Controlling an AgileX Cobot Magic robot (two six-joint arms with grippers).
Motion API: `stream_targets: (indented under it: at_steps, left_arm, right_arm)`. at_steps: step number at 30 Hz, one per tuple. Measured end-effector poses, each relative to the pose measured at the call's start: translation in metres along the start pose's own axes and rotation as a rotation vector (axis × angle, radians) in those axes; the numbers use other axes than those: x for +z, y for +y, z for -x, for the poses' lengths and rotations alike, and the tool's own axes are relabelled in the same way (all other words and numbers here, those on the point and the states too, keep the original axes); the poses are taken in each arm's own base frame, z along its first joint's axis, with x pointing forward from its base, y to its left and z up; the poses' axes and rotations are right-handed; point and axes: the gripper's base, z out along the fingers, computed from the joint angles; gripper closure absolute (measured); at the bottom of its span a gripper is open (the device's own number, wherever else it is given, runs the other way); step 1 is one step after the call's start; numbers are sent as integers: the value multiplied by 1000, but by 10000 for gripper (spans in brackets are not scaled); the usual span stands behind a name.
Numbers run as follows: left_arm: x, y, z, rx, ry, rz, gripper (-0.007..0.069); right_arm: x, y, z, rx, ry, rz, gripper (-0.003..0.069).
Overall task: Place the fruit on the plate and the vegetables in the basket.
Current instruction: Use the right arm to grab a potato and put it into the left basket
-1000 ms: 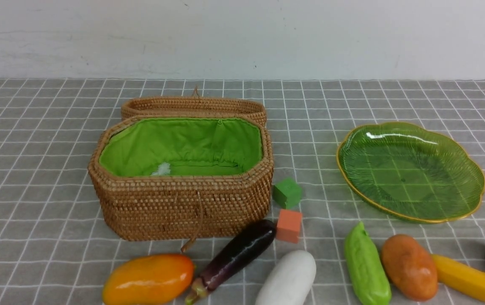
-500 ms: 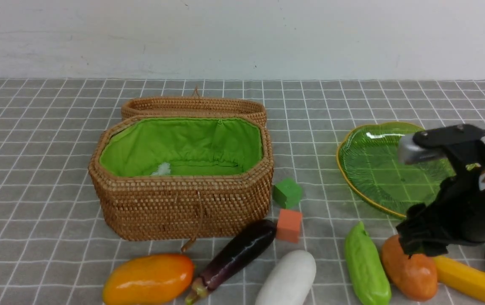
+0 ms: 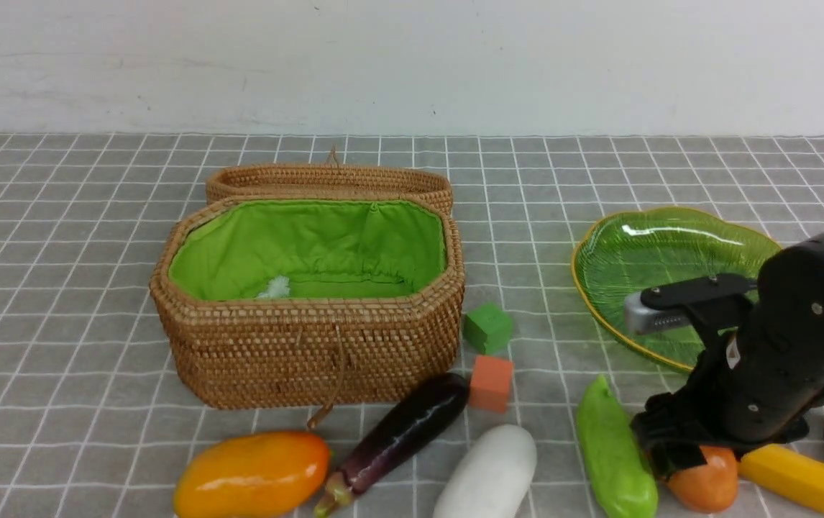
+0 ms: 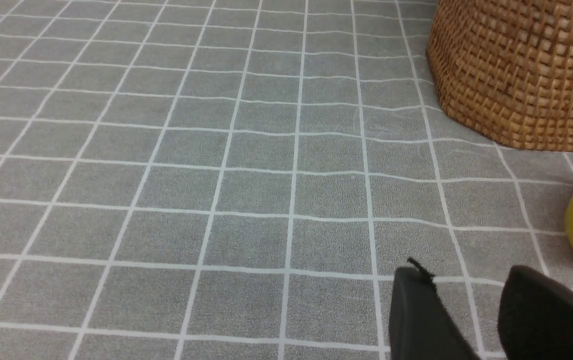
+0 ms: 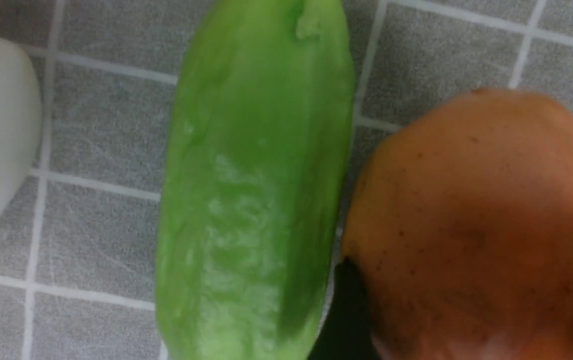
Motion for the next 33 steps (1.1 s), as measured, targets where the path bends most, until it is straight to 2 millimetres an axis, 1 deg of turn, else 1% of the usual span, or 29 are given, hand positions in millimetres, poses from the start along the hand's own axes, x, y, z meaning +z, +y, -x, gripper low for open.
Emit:
stream_targets:
  at_steps: [2,4,5,7,8,10,11,12,13,14,15,16,18,19,20,22,23,24,25,26,27,28,31,32,33]
  left_arm:
    - [0,0,0,0,0,0,386]
    - [0,0,0,0,0,0,386]
    - [0,0,0,0,0,0,386]
    - [0,0,0,0,0,0,386]
    - [0,0,0,0,0,0,386]
    - [0,0,0,0,0,0,386]
    - [0,0,0,0,0,0,386]
    - [0,0,0,0,0,0,386]
    - [0,0,0,0,0,0,386]
    - [0,0,0,0,0,0,386]
    - [0,0,0,0,0,0,386]
    - [0,0,0,0,0,0,386]
    - [0,0,0,0,0,0,386]
    - [0,0,0,0,0,0,386]
    - [0,0,0,0,0,0,386]
    - [0,0,0,0,0,0,386]
    - [0,0,0,0,0,0,386]
    - [0,0,0,0,0,0,386]
    - [0,0,0,0,0,0,386]
    - [0,0,0,0,0,0,386]
    - [0,0,0,0,0,0,386]
    - [0,0,0,0,0,0,386]
    - [0,0,0,0,0,0,386]
    - [0,0,0,0,0,0,386]
    - [0,0,0,0,0,0,386]
  right_arm:
    - [-2,0,0,10,16,6,124]
    - [-8,1,1,16,31,10,125]
    - [-13,2,3,20,32,14,125]
    - [-33,3,10,20,15,18,125]
    - [-37,3,11,20,11,18,125]
    - [-66,4,20,20,-52,28,125]
    - [-86,5,27,22,-105,40,125]
    - [-87,5,26,23,-108,42,125]
    - [-111,7,33,25,-188,75,125]
    - [-116,8,35,23,-208,82,125]
    - [-138,14,41,0,-288,136,125]
    - [-151,20,45,-30,-344,186,125]
    - [-172,39,53,-122,-466,303,125]
    - [-181,52,56,-187,-538,375,125]
    - [-181,56,57,-202,-547,389,125]
    - [-186,83,63,-320,-648,506,125]
    - [-183,93,67,-356,-678,543,125]
    - [-175,105,75,-380,-700,574,125]
    - [-176,106,75,-383,-710,580,125]
    - [-162,118,85,-393,-712,606,125]
    - [-157,120,89,-391,-711,606,125]
    - [-140,129,102,-384,-696,615,125]
    - [-111,137,125,-357,-663,607,125]
    - [-105,138,127,-351,-653,603,125]
    - [-92,140,136,-340,-633,589,125]
